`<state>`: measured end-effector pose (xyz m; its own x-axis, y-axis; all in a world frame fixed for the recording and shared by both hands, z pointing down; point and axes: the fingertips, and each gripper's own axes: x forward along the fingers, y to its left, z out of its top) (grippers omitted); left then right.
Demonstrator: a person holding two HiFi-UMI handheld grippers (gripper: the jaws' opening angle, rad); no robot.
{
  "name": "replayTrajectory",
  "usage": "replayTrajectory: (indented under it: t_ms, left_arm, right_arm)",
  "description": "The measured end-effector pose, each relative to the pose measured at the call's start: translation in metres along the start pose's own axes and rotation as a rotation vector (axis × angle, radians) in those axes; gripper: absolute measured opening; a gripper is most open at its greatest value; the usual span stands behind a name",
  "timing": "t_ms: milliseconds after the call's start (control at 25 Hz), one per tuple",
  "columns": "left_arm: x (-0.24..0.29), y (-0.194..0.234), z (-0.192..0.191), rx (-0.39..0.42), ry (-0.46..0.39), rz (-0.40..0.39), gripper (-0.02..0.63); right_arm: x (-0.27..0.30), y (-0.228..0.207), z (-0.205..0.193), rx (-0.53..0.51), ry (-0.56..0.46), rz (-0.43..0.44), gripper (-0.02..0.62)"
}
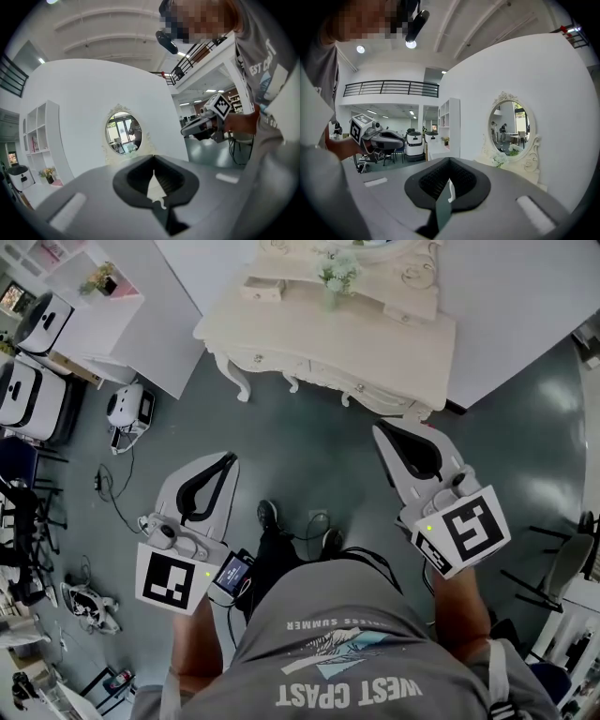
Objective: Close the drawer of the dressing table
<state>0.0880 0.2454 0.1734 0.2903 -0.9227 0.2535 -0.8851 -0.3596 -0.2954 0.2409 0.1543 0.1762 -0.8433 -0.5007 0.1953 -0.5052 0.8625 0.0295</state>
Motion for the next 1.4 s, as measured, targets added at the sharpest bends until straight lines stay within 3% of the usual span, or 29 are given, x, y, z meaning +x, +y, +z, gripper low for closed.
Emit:
replayTrajectory:
  t_ms: [280, 600, 1400]
  left_arm:
    - [0.044, 0.031, -0.002, 0.009, -0.052, -0.107, 0.003]
    - [0.113, 0.101, 0.002, 0.035, -0.099, -0.236, 0.003]
    - [0.190, 0.228, -0.016, 0.020, -0.172, -0.396, 0.003]
  right_arm:
    - [0.017, -0.020, 0.001, 0.001, 0.031, -0.112, 0.002]
    - [0.070, -0.051, 0.013, 0.034, 0.074, -0.242, 0.002]
    - [0.189, -0.077, 0.046, 0.049, 0.125, -0.420, 0.001]
